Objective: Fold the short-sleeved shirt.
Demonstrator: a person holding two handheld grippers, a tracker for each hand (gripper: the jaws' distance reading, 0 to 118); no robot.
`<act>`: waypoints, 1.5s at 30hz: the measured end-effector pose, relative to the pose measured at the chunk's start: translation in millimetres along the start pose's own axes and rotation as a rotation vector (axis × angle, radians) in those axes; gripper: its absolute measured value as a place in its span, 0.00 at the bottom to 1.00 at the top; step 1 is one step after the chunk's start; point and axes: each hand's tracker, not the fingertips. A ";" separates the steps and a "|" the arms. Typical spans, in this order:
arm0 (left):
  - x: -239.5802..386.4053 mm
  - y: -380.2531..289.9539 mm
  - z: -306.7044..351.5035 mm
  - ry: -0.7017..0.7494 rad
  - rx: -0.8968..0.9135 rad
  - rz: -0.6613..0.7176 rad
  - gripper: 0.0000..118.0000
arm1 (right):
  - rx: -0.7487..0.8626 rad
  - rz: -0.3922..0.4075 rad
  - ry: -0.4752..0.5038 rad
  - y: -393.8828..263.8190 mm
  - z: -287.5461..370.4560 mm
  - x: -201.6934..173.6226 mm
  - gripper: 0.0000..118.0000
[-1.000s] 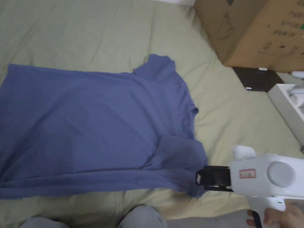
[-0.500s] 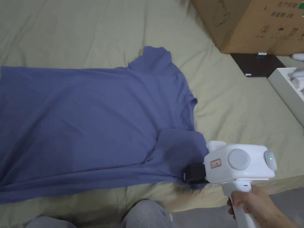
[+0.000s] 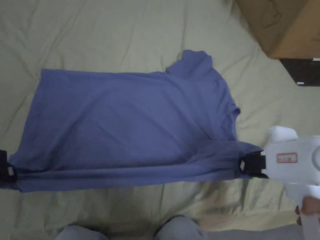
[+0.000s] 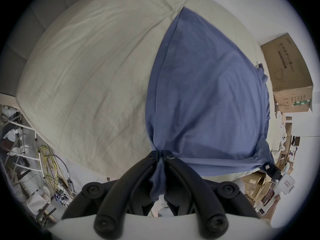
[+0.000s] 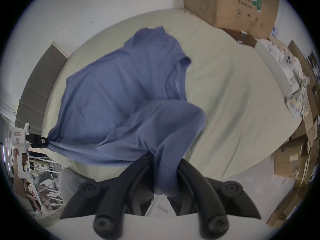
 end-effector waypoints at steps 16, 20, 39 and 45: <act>55.1 132.8 -111.8 0.184 -0.132 -0.069 0.03 | -0.189 0.003 -0.129 139.8 -141.6 -23.5 0.09; 52.0 130.9 -112.9 0.176 -0.129 -0.076 0.07 | -0.185 0.009 -0.127 137.3 -143.7 -23.3 0.12; -55.3 -9.8 9.3 -0.012 0.115 0.173 0.00 | -0.157 -0.064 -0.139 19.9 0.4 31.4 0.03; -32.6 -26.0 -24.2 -0.052 0.051 0.105 0.00 | -0.145 -0.166 -0.066 -2.5 -7.9 25.4 0.02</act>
